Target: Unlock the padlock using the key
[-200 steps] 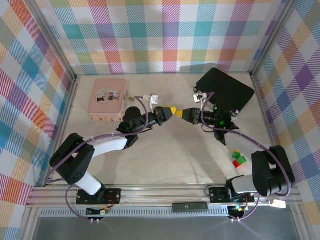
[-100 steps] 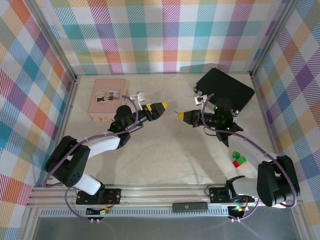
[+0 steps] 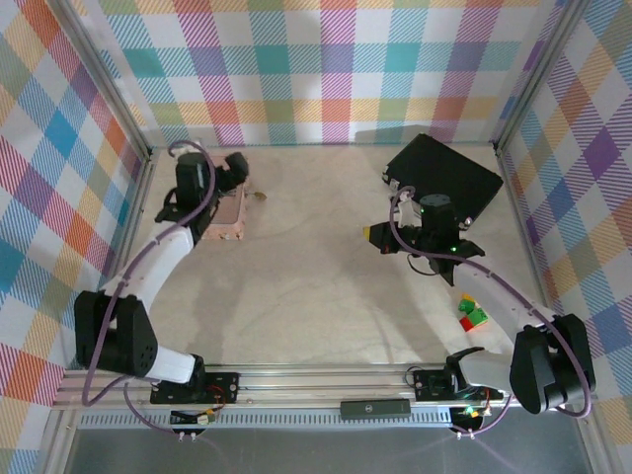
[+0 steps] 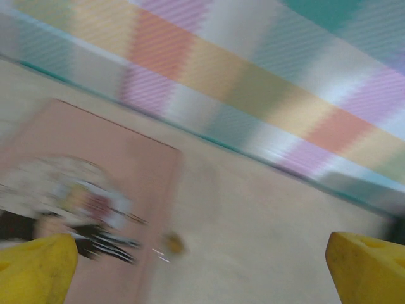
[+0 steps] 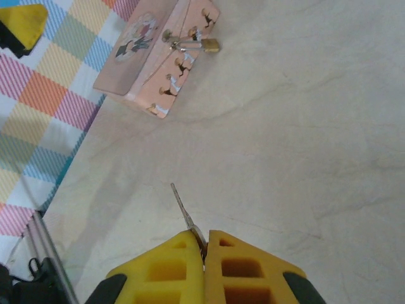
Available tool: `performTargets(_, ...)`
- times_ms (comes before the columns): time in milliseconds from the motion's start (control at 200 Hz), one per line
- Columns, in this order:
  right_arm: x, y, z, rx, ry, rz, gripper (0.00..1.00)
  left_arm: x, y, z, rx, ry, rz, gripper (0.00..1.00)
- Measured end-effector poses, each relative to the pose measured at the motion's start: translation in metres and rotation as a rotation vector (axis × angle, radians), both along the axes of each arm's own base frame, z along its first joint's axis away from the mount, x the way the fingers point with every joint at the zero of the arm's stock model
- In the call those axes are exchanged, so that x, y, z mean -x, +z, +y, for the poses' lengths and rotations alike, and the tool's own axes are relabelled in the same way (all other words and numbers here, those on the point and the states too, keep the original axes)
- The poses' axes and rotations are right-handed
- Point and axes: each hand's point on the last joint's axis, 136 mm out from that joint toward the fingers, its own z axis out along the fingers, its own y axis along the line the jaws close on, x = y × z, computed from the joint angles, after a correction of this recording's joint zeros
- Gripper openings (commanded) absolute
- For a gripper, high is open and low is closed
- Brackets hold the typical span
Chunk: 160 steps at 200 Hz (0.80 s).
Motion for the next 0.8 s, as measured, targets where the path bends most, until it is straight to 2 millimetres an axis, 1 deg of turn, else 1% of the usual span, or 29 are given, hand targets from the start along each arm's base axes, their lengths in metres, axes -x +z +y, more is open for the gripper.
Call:
performTargets(90, -0.005, -0.005, -0.001, 0.011, -0.012, 0.007, 0.0, -0.025, -0.009, 0.035, -0.069, 0.091, 0.058, 1.0)
performTargets(200, -0.008, -0.015, 0.0, 0.026, -0.019, 0.031, 0.0, -0.058, -0.031, 0.065, -0.104, 0.138, 0.146, 1.0)
performTargets(260, -0.008, -0.018, 0.001, 0.028, -0.017, 0.038, 0.0, -0.075, -0.048, 0.083, -0.109, 0.159, 0.202, 1.0)
performTargets(325, -0.007, -0.018, 0.001, 0.029, -0.014, 0.039, 0.0, -0.09, -0.069, 0.099, -0.098, 0.166, 0.259, 1.0)
performTargets(395, -0.007, -0.018, 0.001, 0.029, -0.014, 0.039, 0.0, -0.1, -0.093, 0.11, -0.084, 0.158, 0.314, 1.0)
performTargets(465, -0.007, -0.019, 0.001, 0.029, -0.014, 0.041, 0.0, -0.107, -0.114, 0.117, -0.085, 0.143, 0.365, 1.0)
performTargets(535, -0.006, -0.018, 0.001, 0.03, -0.012, 0.044, 0.0, -0.112, -0.13, 0.12, -0.094, 0.12, 0.406, 1.0)
performTargets(630, -0.007, -0.014, 0.002, 0.025, -0.007, 0.039, 0.0, -0.119, -0.146, 0.113, -0.091, 0.048, 0.44, 1.0)
performTargets(680, -0.008, -0.012, 0.003, 0.025, -0.004, 0.032, 0.0, -0.121, -0.152, 0.106, -0.09, -0.002, 0.447, 1.0)
performTargets(800, -0.011, -0.008, 0.004, 0.028, 0.002, 0.022, 0.0, -0.124, -0.154, 0.09, -0.066, -0.111, 0.437, 0.99)
